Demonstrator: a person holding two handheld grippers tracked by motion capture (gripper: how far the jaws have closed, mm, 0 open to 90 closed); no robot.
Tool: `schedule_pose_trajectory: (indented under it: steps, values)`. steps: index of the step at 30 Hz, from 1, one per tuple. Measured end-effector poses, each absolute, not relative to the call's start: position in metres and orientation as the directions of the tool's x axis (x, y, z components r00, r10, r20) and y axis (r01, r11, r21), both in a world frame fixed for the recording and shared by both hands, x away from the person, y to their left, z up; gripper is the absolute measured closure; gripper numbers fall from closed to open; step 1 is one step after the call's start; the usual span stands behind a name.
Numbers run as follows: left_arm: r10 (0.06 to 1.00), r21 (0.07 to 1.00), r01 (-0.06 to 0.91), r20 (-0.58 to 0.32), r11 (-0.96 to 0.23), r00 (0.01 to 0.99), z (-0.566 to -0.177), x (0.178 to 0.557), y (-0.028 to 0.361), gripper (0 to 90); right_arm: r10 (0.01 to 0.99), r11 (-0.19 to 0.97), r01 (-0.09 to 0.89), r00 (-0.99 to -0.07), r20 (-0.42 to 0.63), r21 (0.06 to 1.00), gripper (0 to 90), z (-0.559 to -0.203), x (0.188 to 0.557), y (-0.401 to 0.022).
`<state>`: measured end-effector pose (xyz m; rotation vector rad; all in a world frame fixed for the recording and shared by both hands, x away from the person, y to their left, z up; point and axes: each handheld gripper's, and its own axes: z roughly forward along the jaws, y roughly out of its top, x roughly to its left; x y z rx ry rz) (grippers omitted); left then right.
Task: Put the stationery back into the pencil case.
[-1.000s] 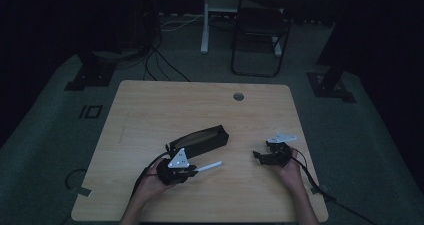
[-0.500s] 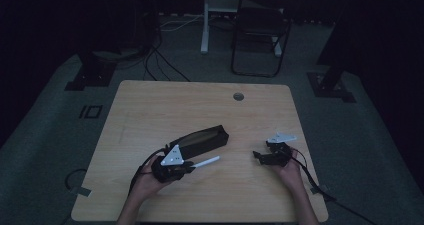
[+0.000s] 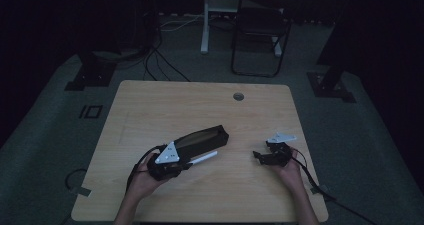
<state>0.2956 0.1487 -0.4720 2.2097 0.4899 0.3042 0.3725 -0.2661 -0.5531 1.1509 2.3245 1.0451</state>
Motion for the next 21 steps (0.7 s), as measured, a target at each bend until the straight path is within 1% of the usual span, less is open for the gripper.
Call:
schedule_pose_trajectory:
  steps: [21]
  values:
    - [0.466,0.804,0.23,0.066,-0.549,0.882,-0.458,0.296,0.159,79.0,0.79,0.404,0.536,-0.613,0.013,0.741,22.9,-0.553,0.372,-0.266]
